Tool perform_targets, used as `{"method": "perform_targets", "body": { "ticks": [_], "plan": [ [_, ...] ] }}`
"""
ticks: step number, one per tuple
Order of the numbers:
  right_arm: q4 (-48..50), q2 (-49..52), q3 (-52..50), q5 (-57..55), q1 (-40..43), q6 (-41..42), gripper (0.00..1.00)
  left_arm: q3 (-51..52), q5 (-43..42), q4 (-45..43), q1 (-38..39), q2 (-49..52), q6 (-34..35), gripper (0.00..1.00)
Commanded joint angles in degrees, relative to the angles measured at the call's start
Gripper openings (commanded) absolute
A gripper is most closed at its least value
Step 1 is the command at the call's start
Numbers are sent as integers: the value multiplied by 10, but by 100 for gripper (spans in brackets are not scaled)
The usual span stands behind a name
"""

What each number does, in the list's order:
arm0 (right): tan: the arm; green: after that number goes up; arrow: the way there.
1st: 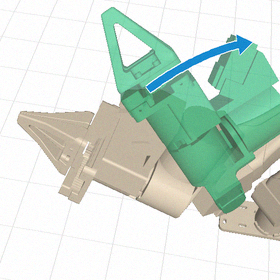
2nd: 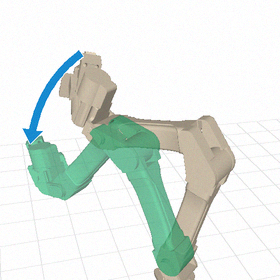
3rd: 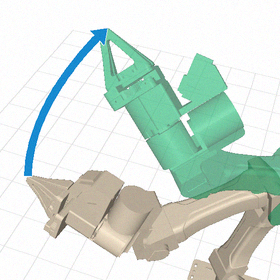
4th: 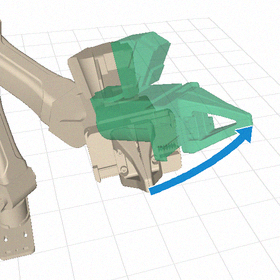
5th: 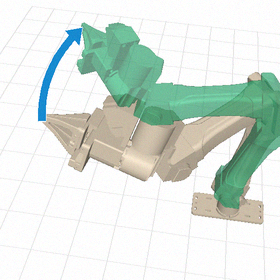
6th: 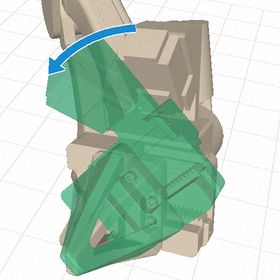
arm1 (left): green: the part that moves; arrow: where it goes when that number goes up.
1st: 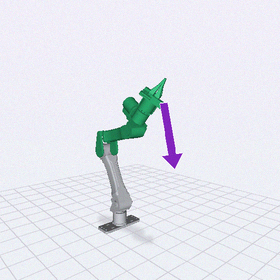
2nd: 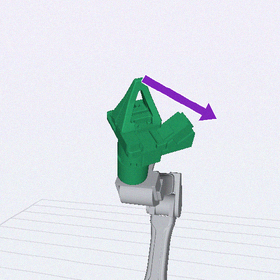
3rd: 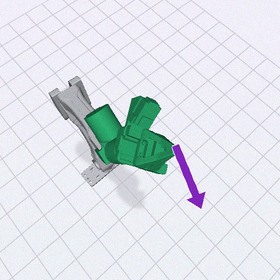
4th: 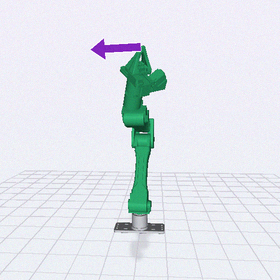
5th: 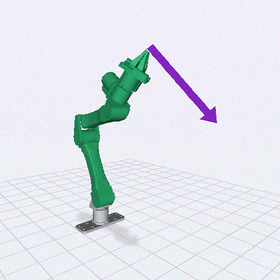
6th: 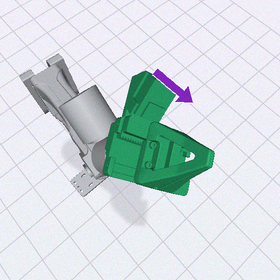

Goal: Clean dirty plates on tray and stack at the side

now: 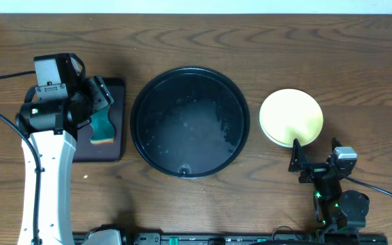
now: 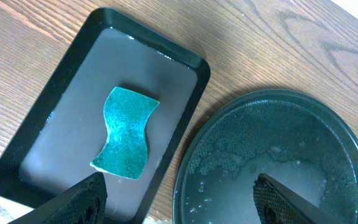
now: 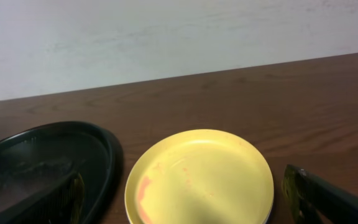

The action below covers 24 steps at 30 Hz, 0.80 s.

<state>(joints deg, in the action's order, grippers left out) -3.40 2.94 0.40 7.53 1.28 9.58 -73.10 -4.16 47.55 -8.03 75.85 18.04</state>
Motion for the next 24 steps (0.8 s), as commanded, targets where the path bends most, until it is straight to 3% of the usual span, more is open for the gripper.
{"method": "perform_targets", "body": {
  "ticks": [1,5,9,19,24],
  "plan": [
    [-2,1,-1,3,5,-9,99,-9,18,2,1,-2,-2,76],
    [-2,1,-1,2,5,-9,99,9,38,-9,1,-14,-14,76],
    [-2,1,-1,2,5,-9,99,73,34,-110,5,-65,-40,76],
    [-2,1,-1,2,5,-9,99,374,31,-389,21,-320,-142,76],
    [-2,1,-1,2,5,-9,99,504,31,-466,21,-449,-172,76]
  ]
}}
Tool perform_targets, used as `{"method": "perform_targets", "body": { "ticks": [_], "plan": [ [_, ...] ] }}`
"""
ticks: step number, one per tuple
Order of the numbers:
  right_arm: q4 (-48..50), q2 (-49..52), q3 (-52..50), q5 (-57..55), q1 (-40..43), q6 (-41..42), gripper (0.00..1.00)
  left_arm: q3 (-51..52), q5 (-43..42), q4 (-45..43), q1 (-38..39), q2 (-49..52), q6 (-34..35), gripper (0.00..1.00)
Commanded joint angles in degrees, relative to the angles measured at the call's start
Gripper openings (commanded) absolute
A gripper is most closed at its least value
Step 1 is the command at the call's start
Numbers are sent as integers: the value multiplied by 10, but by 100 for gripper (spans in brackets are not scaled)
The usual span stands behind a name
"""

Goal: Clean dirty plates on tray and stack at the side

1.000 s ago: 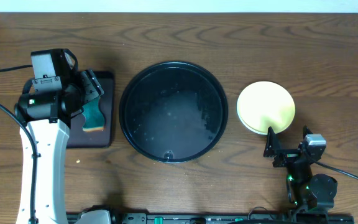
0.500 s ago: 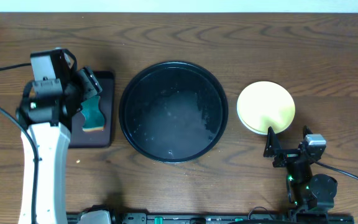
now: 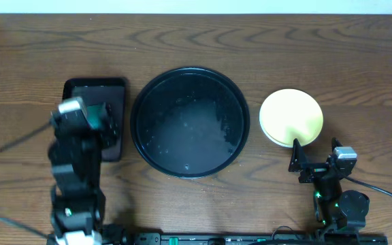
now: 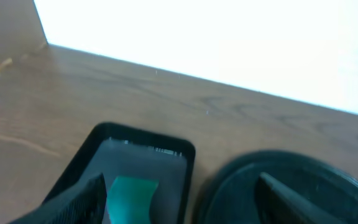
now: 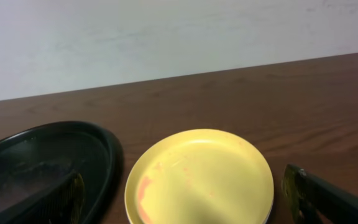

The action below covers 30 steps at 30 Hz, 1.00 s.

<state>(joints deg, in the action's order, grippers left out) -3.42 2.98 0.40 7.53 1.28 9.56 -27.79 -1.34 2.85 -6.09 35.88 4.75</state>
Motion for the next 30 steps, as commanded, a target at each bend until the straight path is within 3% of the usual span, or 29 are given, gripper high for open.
{"method": "perform_targets", "body": {
  "ticks": [1,15,19,30],
  "plan": [
    [-2,1,-1,2,5,-9,99,78,3,-31,2,-77,-42,76],
    [-2,1,-1,2,5,-9,99,276,4,-31,2,-328,-85,76],
    [-2,1,-1,2,5,-9,99,276,7,13,4,-358,-106,76],
    [-2,1,-1,2,5,-9,99,276,7,12,4,-356,-107,76]
  ]
}}
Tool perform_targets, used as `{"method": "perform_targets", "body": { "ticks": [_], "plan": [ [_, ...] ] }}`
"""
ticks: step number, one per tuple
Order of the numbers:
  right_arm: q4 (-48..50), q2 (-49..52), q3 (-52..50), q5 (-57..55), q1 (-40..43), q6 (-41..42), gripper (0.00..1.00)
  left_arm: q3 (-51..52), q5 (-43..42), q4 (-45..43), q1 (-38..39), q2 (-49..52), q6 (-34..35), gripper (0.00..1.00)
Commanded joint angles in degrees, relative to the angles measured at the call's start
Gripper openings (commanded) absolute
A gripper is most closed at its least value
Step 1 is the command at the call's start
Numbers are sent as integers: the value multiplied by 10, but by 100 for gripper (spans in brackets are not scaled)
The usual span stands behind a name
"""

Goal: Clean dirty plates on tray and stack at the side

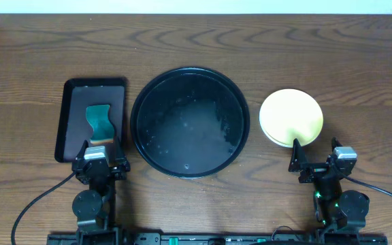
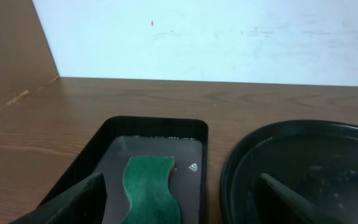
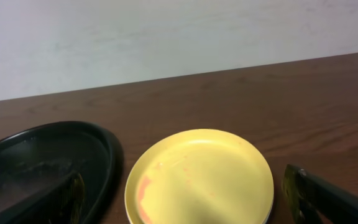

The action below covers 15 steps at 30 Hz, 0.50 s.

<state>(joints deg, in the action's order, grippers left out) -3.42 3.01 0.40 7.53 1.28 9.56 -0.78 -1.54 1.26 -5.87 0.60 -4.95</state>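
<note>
A round black tray (image 1: 188, 121) holding soapy water sits mid-table with no plate on it. To its right lies a yellow plate (image 1: 291, 117) on a short stack, its face (image 3: 199, 177) showing a faint reddish smear. A green sponge (image 1: 101, 121) rests in the small rectangular black tray (image 1: 70, 122) at the left. My left gripper (image 1: 99, 162) is parked low at the front left, open and empty, facing the sponge (image 2: 150, 190). My right gripper (image 1: 316, 165) is parked at the front right, open and empty, facing the plate.
The round tray's rim (image 2: 241, 149) shows in the left wrist view and its rim (image 3: 107, 152) in the right wrist view. A pale wall lies beyond the table's far edge. Bare wood surrounds the trays and the plate.
My left arm has dropped from beside the sponge tray to its folded spot at the front edge. The whole sponge tray is uncovered in the overhead view. The right arm, plate and trays are unchanged.
My left gripper first stood open over the sponge tray, with the sponge lying in it. It was then lower and nearer the front edge, and now sits parked. The right arm stayed parked, and the yellow plate lay beside the round tray.
</note>
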Motion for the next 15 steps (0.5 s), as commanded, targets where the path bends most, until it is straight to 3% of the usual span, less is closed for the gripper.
{"method": "perform_targets", "body": {
  "ticks": [1,15],
  "plan": [
    [-2,1,-1,2,5,-9,99,5,9,28,2,-3,-10,76],
    [-2,1,-1,2,5,-9,99,5,9,28,2,-3,-10,76]
  ]
}}
